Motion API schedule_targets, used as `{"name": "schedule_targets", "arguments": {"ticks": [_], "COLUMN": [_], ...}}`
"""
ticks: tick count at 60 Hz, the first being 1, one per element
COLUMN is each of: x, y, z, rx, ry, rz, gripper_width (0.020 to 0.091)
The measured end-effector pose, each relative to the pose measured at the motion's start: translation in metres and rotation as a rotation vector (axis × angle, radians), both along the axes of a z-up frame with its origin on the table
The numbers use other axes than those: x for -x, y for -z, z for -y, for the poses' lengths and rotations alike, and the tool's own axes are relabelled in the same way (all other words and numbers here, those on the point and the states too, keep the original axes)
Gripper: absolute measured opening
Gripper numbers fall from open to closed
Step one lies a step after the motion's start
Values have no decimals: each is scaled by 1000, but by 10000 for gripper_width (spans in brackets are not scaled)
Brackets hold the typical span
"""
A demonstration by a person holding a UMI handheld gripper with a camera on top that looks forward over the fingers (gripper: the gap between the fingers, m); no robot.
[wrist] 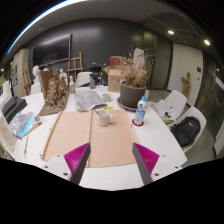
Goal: Pour water
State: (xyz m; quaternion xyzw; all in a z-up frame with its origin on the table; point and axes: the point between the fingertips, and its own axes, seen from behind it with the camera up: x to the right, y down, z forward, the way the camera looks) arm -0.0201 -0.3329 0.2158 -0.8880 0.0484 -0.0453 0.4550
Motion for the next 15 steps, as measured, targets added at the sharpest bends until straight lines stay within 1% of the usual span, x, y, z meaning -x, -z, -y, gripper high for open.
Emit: {"name": "schedule_targets", "arguments": {"ticks": [11,15], "x": [0,2], "y": [-5,-7], "z": [8,7], "rx": [-8,-13], "ry": [23,19], "rz": [19,2], "gripper_width": [852,851]}}
